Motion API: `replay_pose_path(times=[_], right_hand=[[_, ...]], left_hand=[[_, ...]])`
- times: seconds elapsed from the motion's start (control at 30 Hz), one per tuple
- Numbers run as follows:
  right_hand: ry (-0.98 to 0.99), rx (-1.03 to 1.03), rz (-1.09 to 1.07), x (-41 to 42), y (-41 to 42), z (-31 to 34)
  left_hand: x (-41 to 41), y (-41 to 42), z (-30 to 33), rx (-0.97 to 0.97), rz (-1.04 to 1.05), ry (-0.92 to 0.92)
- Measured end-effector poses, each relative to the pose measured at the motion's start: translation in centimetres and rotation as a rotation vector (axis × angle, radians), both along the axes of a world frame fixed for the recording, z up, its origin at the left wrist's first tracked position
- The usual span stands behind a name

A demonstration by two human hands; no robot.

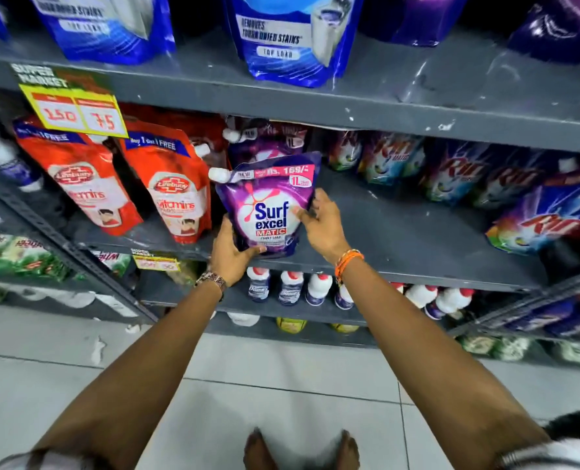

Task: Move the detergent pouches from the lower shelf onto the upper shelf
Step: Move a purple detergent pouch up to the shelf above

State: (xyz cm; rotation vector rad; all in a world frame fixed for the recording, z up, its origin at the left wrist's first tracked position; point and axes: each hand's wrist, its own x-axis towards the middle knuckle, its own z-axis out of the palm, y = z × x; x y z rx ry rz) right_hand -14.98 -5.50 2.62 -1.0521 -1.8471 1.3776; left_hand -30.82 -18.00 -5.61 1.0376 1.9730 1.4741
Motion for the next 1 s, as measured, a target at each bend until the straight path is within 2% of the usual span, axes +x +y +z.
replay_pose_path(times=[0.2,0.4,0.53,0.63,0.83,1.0], right_hand=[[0.012,-0.018,-0.005,4.8,-4.9,-0.8],[0.060,0.013,0.037,12.7,-10.0,4.1],[0.116,0.091,0.035,16.5,-10.3,10.8],[0.243,0.141,0.013,18.6,-8.6,16.7],[0.455,0.271,-0.052,19.9,-2.5,25.3],[0.500,0.380,-0.076,19.7,3.5,31.4]], left_hand=[[5.2,-5.5,-0.1,0.003,-0.029,-0.178],[11.8,-10.7,4.7,0.012,-0.078,-0.239],[14.9,-11.0,11.5,0.069,-0.118,-0.179],[16.4,-8.7,17.5,0.149,-0.180,-0.049],[17.6,-1.9,26.9,0.240,-0.245,0.122],[16.5,5.5,32.9,0.317,-0.226,0.216]])
